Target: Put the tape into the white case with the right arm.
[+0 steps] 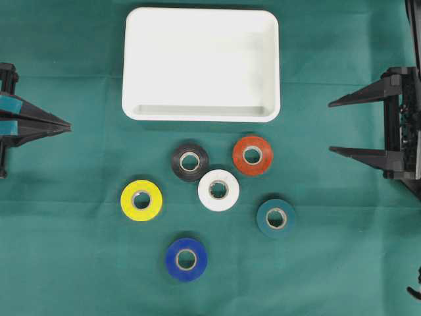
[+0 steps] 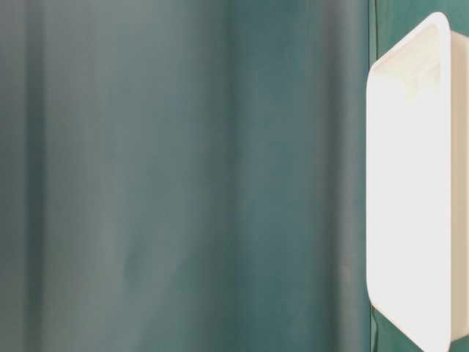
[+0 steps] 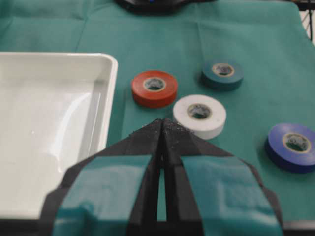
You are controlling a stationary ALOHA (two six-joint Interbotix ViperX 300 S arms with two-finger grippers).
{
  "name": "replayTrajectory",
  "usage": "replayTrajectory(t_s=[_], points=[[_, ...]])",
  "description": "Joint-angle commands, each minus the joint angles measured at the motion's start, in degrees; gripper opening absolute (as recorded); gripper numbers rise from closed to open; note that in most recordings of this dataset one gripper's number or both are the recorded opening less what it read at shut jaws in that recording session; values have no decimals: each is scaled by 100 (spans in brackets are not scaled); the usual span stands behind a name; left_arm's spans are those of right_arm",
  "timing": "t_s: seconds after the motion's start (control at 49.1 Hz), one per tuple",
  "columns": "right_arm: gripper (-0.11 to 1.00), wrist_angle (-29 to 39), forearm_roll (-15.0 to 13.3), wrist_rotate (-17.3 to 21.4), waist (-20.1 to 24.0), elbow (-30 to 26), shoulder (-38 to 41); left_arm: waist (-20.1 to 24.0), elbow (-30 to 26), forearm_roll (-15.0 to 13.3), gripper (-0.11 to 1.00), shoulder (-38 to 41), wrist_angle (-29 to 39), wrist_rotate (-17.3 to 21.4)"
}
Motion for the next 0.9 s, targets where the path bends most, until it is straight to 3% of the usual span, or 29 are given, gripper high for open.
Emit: replayTrajectory(t_s=[0.0,0.224,0.346,0.55,0.876], points=[[83,-26,-44,0,-9,-26,44,-35,-53,0,0,35,18,-9],[82,-18,-237,0,62,193,26,-79,44,0,0,18,193,0],[82,88,-334,0,308,316,35,-97,167,0,0,-62,360,-9],[82,237,-343,9,677,510,-79,-97,396,0,0,-492,545,-9],[81,352,-378,0,817,800,-237,-97,940,0,0,-1459,729,-26]])
